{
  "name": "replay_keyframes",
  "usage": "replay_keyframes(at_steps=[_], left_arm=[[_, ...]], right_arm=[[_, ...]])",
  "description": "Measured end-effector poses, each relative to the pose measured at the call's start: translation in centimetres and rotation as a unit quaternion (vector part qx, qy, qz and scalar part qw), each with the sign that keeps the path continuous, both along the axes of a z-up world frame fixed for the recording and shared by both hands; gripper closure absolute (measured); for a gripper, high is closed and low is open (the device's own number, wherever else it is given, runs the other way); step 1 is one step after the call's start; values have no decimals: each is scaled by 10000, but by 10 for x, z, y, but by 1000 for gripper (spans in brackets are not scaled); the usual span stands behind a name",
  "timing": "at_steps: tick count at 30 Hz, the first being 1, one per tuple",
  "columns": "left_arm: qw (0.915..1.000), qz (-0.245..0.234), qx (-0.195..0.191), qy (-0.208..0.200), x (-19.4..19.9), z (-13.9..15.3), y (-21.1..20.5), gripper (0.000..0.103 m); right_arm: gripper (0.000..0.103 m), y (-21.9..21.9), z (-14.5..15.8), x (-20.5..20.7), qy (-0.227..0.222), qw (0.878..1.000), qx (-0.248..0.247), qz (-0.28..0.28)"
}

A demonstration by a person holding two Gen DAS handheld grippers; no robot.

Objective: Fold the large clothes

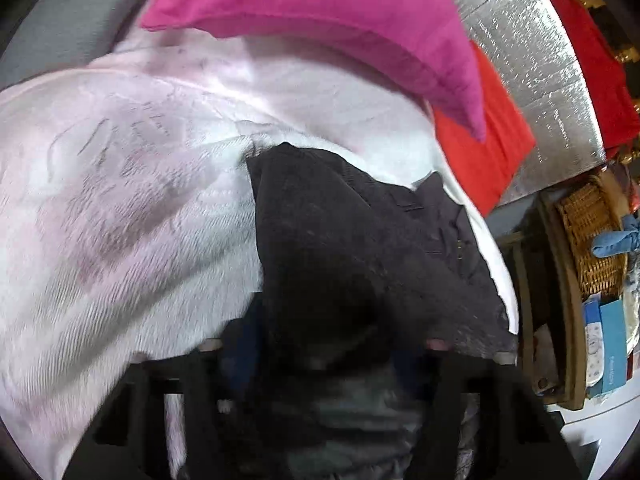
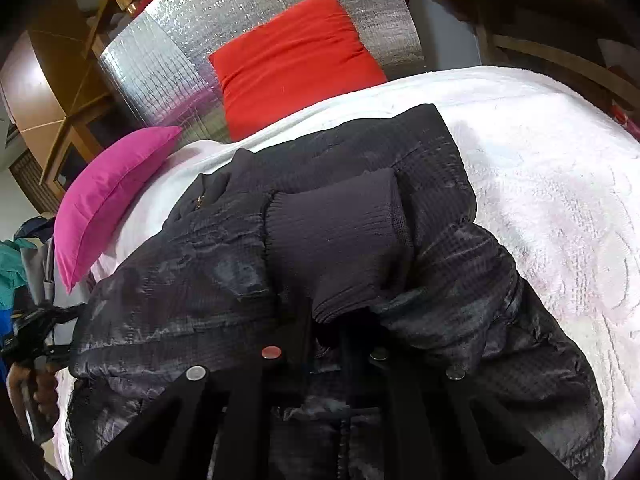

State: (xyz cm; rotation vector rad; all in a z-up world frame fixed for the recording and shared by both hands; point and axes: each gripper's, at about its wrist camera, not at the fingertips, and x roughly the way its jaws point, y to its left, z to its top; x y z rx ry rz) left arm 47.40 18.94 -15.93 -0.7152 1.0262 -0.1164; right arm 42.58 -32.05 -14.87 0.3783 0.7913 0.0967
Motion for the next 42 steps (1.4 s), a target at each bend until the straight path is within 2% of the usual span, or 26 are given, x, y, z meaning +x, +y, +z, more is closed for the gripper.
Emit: replay_keyframes(at_steps=[1,4,7,9,10,12,13,14,16,17,18,20,23,25,26,27,28,29,31,34,35,37,38,39,40,42], left_arm=[[10000,-18,35,36,6,-1,1,72],[9993,-245,268,-104,18,7,-2,84],[9961,-435,341,-683,18,18,-2,85],[9970,-495,444,-387,23,-2,2,85],[9977,-472,413,-271,26,-11,3,82],[9977,-355,475,-339,23,-13,3,75],[9973,-255,586,-368,20,-9,1,68],[9967,-172,685,-389,18,-5,0,67],[9937,31,981,-540,9,10,-3,58],[9915,145,1089,-692,1,20,-3,56],[9891,212,1151,-898,-10,30,-6,49],[9824,115,1364,-1271,-31,44,-18,46],[9751,-344,1687,-1399,-50,40,-52,46],[9641,-593,2258,-1265,-55,24,-76,46],[9567,-786,2621,-991,-50,8,-89,46],[9522,-872,2804,-848,-51,-1,-92,45],[9471,-801,2974,-907,-52,-2,-96,44],[9462,-738,3023,-890,-52,3,-96,44],[9504,-532,2929,-905,-56,19,-97,45],[9550,-388,2657,-1261,-70,46,-106,44],[9538,-379,2646,-1368,-72,51,-114,43],[9492,-458,2711,-1530,-78,57,-137,34],[9470,-563,2762,-1540,-78,55,-149,33],[9456,-668,2812,-1494,-75,48,-161,32],[9436,-729,2955,-1303,-70,35,-173,32],[9441,-871,3106,-686,-52,4,-183,32]], right_arm=[[91,-1,-1,0,-3,10000,27,2],[91,0,-1,-1,-17,10000,6,6],[91,0,-1,-2,-13,10000,-40,-1],[91,1,-2,-1,-21,10000,-40,6],[91,2,-2,-1,-14,10000,-47,24],[91,6,-2,2,-3,10000,-94,27],[91,6,-2,2,0,9999,-104,24],[91,6,-2,3,3,9999,-100,23],[91,5,-2,3,1,10000,-69,18],[91,5,-2,3,0,10000,-63,18],[91,5,-2,3,0,10000,-55,17],[91,4,-3,4,-3,10000,-37,18],[91,5,-3,4,1,10000,-41,17],[91,5,-3,4,8,10000,-53,15],[91,5,-2,4,12,10000,-60,14],[91,5,-2,4,19,10000,-71,14],[91,6,-2,4,20,10000,-84,15],[91,6,-1,4,18,10000,-94,12],[91,5,-1,4,19,10000,-70,10],[90,4,-1,4,-2,10000,15,12],[89,2,-1,4,4,10000,89,28],[86,0,2,5,101,9998,163,73],[84,-1,5,5,184,9996,205,74],[73,-2,10,3,258,9993,248,101],[52,-3,15,0,306,9990,295,159],[21,-2,28,-8,303,9976,424,460]])
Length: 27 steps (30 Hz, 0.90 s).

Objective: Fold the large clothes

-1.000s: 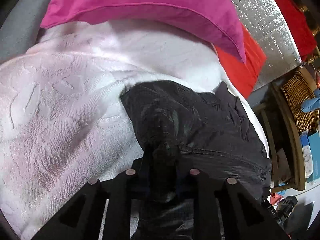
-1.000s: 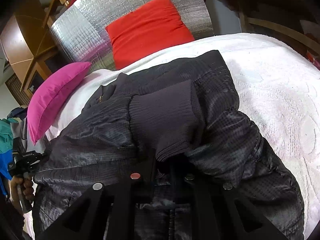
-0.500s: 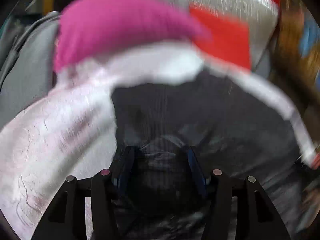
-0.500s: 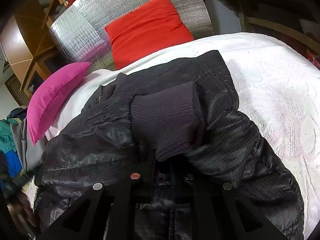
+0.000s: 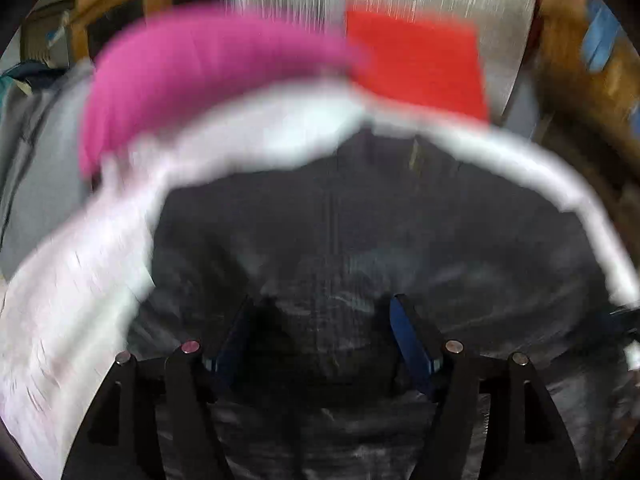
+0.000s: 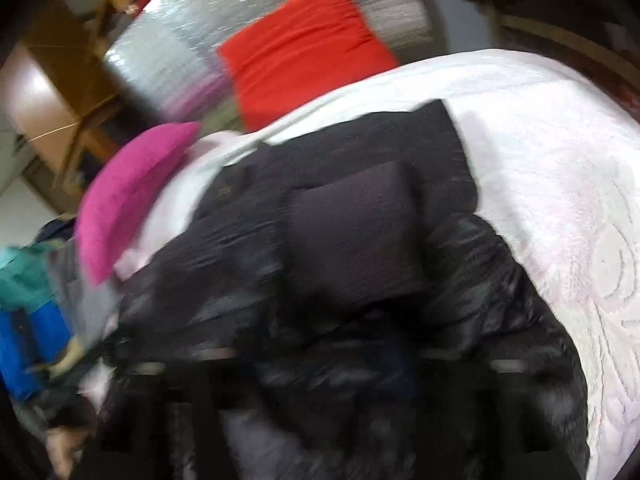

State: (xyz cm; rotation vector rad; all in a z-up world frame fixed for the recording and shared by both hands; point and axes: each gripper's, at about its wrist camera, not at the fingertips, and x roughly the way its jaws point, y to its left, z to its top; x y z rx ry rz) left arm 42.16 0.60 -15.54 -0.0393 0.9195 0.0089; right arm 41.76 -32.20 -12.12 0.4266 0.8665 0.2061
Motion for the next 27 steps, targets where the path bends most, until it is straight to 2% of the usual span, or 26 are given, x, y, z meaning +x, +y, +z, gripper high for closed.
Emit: replay_keyframes(at_steps=[2,6,8,11,12,14,16,18,19,21,23,24,26,27], left_arm=[[9992,69,130,-376,-8,-5,-6,31],[9990,111,26,-442,-10,-8,-6,28],[9989,99,-18,-463,-10,-9,-4,28],[9989,70,-80,-467,-11,-5,-2,27],[9989,28,-180,-427,-13,0,2,27],[9965,-35,-687,-483,-21,14,20,27],[9901,143,-1115,-844,-38,31,49,27],[9824,614,-1292,-1201,-52,37,87,27],[9778,907,-1427,-1241,-54,33,108,27],[9695,1301,-1842,-961,-51,14,141,29],[9647,1313,-2242,-430,-42,-12,156,34],[9625,1257,-2377,-351,-42,-22,158,37],[9629,1185,-2368,-520,-45,-22,159,38],[9606,1172,-2465,-531,-45,-23,162,45]], right_arm=[[20,5,20,-12,-61,9994,-302,152],[21,15,59,-15,-547,9970,-396,382],[21,24,65,0,-612,9967,-234,476],[20,39,51,34,-501,9971,-21,569],[20,44,36,49,-239,9981,-58,567],[20,47,-2,72,559,9975,-146,401],[20,56,0,71,323,9968,-559,461],[20,67,12,67,208,9958,-692,555],[20,73,21,65,112,9949,-839,544],[20,97,41,63,-143,9906,-1152,718],[20,130,55,67,-280,9860,-1238,1086],[20,148,57,72,-298,9833,-1294,1246],[20,206,63,83,-308,9712,-1555,1777],[20,239,63,88,-278,9629,-1705,2071]])
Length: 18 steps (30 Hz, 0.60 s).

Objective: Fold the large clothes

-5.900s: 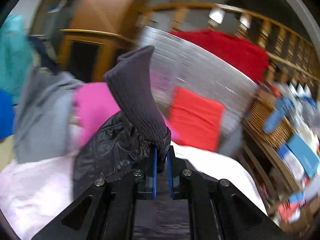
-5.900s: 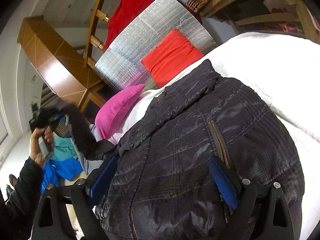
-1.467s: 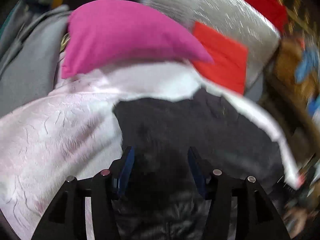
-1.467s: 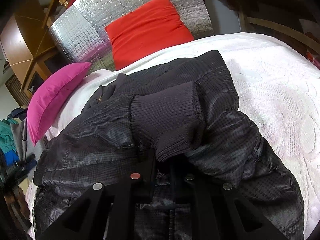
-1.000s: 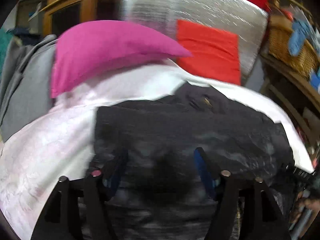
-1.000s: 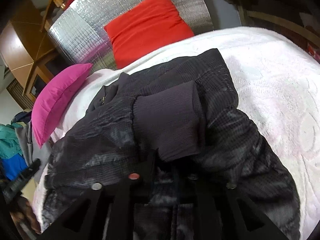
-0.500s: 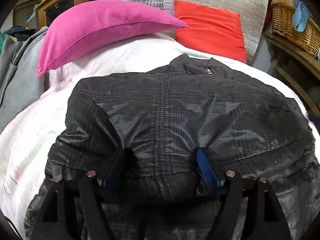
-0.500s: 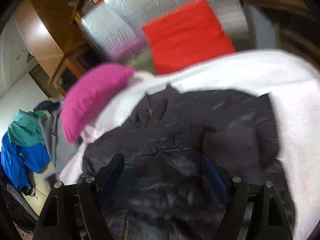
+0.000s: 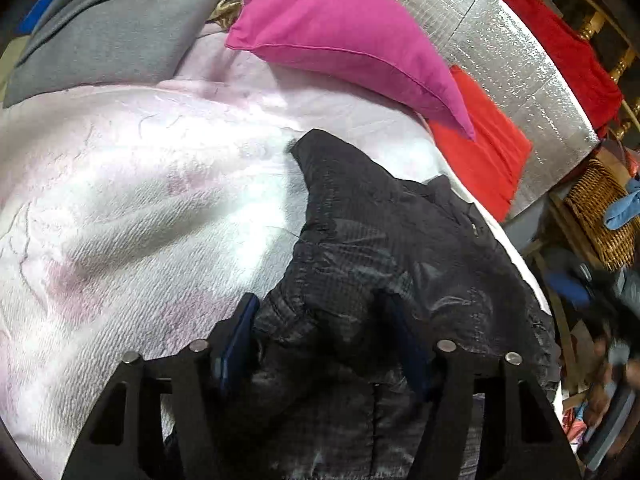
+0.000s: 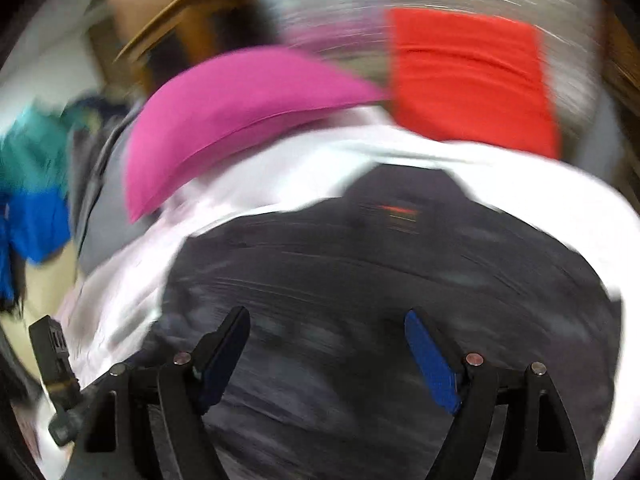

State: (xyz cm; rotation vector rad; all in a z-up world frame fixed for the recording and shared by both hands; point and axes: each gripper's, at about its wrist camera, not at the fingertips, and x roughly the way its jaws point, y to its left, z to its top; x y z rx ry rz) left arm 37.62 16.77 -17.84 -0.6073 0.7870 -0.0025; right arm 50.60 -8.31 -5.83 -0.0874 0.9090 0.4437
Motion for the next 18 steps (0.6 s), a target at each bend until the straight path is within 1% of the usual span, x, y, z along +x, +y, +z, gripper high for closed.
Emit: replay_keyframes(at_steps=[1,3,5,7,9,10,11,12,13,14,15,18], left_arm=[[10000,44,-80,-33,-1,-4,3,51],[9998,42,-161,-129,-4,-9,5,53],[9995,50,-235,-193,-4,-11,7,55],[9993,47,-246,-272,-9,-12,9,56],[9990,54,-305,-315,-10,-14,10,58],[9989,58,-330,-335,-13,-15,11,59],[9987,60,-354,-358,-15,-16,13,59],[9987,60,-361,-363,-12,-16,8,61],[9986,79,-373,-364,-12,-16,8,63],[9985,90,-394,-369,-13,-16,8,64],[9984,89,-413,-377,-12,-16,8,65],[9983,65,-425,-393,-12,-14,7,68]], right_arm=[[21,24,-1,2,40,9997,-140,206],[22,83,-5,12,115,9963,-453,717],[22,135,-16,20,215,9911,-758,1070],[23,181,-31,30,223,9838,-1191,1323],[24,209,-48,40,285,9758,-1666,1386],[32,219,-59,47,354,9715,-1902,1368],[44,226,-69,52,460,9664,-2147,1336],[77,229,-78,54,616,9625,-2253,1376],[86,228,-80,54,636,9605,-2310,1418],[90,227,-80,53,587,9601,-2319,1449],[92,226,-78,53,528,9628,-2241,1414],[96,215,-70,62,370,9771,-1816,1046]])
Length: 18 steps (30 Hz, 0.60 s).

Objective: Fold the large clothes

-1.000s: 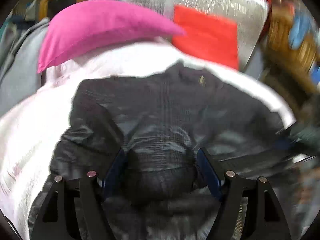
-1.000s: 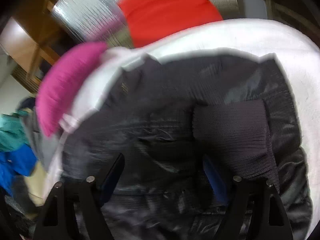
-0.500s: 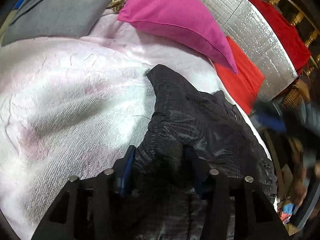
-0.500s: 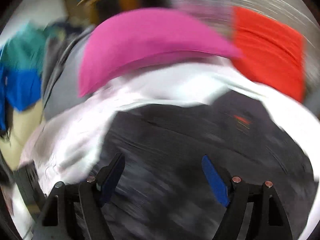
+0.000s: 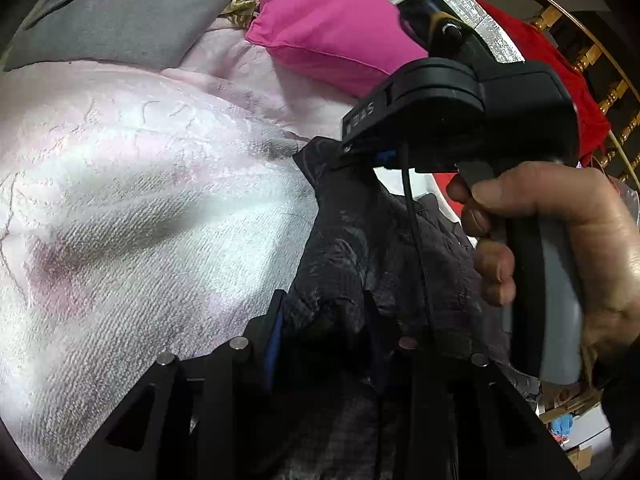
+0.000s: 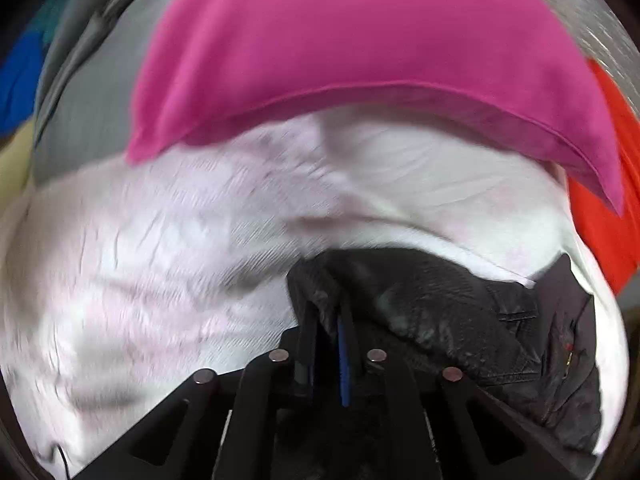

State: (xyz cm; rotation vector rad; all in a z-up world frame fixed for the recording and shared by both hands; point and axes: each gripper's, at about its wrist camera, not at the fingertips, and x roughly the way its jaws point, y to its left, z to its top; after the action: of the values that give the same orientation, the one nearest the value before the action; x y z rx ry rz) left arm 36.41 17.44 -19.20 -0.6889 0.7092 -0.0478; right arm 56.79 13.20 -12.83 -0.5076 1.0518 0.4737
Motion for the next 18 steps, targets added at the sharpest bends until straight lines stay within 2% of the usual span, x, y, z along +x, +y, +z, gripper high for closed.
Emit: replay_keyframes(at_steps=[4,6,8,9,10,12,13,15,18], left_arm=[[10000,10,6,16,-2,1,0,69],[10000,8,8,24,1,1,1,68],[10000,12,20,27,1,1,0,68],[10000,13,12,27,1,1,1,68],[10000,13,12,27,1,1,1,68],[10000,17,10,23,1,1,0,68],[10000,20,16,27,1,1,0,68],[10000,25,32,34,1,2,-1,67],[10000,34,50,46,2,2,-2,67]], right_arm=[[94,1,-10,4,37,9998,148,-148],[86,-2,-13,11,197,9986,451,-200],[61,-16,-1,8,170,9950,938,-287],[34,-33,11,-1,98,9896,1370,-437],[29,-47,19,-9,52,9840,1704,-511],[29,-87,38,-36,73,9667,2486,-605],[29,-109,43,-49,93,9604,2702,-675],[29,-158,49,-78,78,9478,3055,-906],[29,-231,46,-98,62,9359,3241,-1381]])
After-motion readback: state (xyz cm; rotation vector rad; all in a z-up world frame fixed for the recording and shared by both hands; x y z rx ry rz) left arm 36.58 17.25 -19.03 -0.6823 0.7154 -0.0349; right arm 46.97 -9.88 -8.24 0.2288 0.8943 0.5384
